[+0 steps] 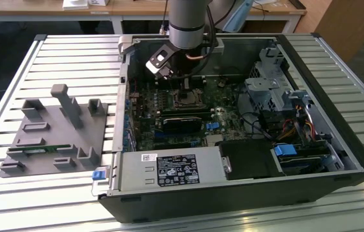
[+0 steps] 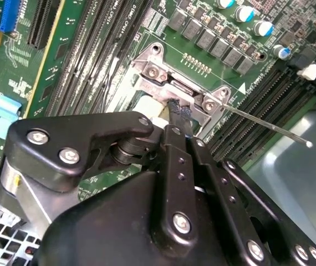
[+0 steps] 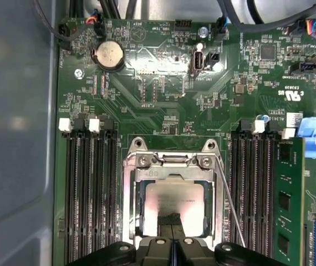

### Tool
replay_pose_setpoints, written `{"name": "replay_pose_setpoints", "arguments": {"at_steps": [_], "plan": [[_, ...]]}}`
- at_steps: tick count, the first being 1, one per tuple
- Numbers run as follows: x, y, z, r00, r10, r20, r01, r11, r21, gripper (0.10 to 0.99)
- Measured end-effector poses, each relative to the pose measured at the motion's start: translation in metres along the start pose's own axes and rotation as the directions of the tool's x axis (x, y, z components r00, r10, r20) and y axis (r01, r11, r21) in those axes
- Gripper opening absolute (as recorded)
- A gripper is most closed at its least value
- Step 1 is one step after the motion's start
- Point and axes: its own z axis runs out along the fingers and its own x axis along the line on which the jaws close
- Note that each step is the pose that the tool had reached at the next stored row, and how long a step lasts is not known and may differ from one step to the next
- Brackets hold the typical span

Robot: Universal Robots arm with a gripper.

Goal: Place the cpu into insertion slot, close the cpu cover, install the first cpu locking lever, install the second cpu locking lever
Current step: 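Close the cpu cover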

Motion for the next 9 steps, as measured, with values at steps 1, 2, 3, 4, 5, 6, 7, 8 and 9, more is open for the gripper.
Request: {"name": "replay_pose_setpoints", "arguments": {"at_steps": [1, 2, 3, 4, 5, 6, 7, 8, 9], "plan": [[0.0000, 0.0000, -0.0021, 1.0000, 0.000, 0.0000, 0.000, 1.0000, 0.000, 0.118], [-0.0001, 0.0001, -0.0041, 1.0000, 0.000, 0.0001, 0.000, 1.0000, 0.000, 0.118], [-0.0001, 0.0001, -0.0053, 1.0000, 0.000, 0.0001, 0.000, 1.0000, 0.000, 0.118], [-0.0001, 0.0001, -0.0056, 1.0000, 0.000, 0.0001, 0.000, 1.0000, 0.000, 0.118], [-0.0001, 0.0002, -0.0056, 1.0000, 0.000, -0.0001, 0.000, 1.0000, 0.000, 0.118], [-0.0001, 0.0006, -0.0056, 1.0000, 0.000, -0.0001, 0.000, 1.0000, 0.000, 0.118], [-0.0001, 0.0013, -0.0056, 1.0000, 0.000, 0.0000, 0.000, 1.0000, 0.000, 0.118], [-0.0001, 0.0020, -0.0056, 1.0000, 0.000, 0.0001, 0.000, 1.0000, 0.000, 0.118], [-0.0001, 0.0029, -0.0056, 1.0000, 0.000, 0.0000, 0.000, 1.0000, 0.000, 0.118]]}}
